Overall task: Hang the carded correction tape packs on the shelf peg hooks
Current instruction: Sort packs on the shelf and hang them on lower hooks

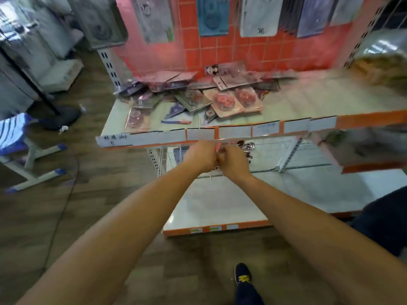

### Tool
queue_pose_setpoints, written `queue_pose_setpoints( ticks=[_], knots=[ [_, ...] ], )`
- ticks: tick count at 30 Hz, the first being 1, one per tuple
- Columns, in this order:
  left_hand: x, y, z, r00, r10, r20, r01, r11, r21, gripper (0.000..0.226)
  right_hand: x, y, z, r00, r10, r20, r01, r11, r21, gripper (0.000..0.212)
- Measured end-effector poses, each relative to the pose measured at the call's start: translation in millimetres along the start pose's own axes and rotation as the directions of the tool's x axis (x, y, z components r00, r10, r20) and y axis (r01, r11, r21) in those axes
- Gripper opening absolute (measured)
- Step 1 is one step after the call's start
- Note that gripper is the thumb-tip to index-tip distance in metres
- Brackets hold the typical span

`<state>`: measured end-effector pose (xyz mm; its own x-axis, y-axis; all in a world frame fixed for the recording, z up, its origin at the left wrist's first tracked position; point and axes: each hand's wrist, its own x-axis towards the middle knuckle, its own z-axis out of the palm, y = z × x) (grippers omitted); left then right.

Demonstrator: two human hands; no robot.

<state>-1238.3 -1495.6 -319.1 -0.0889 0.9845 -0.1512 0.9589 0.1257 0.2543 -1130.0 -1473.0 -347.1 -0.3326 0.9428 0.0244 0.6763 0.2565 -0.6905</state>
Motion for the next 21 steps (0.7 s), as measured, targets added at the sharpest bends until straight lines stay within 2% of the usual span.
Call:
queue_pose_setpoints(
  ticks=[5, 7, 11, 18, 21],
  knots=[
    [32.8, 20.2, -38.3, 0.985, -0.07, -0.155, 0.066, 0.997, -0.03, 0.02, 33.2, -3.0, -37.0, 0.991, 0.002, -0.137, 0.006, 0.998, 0.056, 0.017],
    [47.8, 25.7, -46.0, 0.978, -0.127, -0.164, 0.115, 0.99, -0.081, 0.027, 51.5, -2.6, -53.4, 0.981, -0.009, -0.194, 0.025, 0.996, 0.081, 0.017],
    [75.0, 31.2, -51.7, 0.954, -0.243, -0.177, 0.207, 0.957, -0.202, 0.023, 90.6, 5.3, -78.6, 0.966, 0.006, -0.258, 0.013, 0.997, 0.076, 0.023],
    [110.9, 39.1, -59.9, 0.872, -0.451, -0.191, 0.408, 0.884, -0.227, 0.04, 134.7, 13.5, -86.7, 0.989, 0.019, -0.146, -0.006, 0.996, 0.083, 0.022],
    [121.3, 44.5, -58.8, 0.849, -0.5, -0.169, 0.46, 0.858, -0.229, 0.036, 141.9, 16.3, -86.0, 0.989, 0.041, -0.144, -0.029, 0.996, 0.087, 0.019]
  ],
)
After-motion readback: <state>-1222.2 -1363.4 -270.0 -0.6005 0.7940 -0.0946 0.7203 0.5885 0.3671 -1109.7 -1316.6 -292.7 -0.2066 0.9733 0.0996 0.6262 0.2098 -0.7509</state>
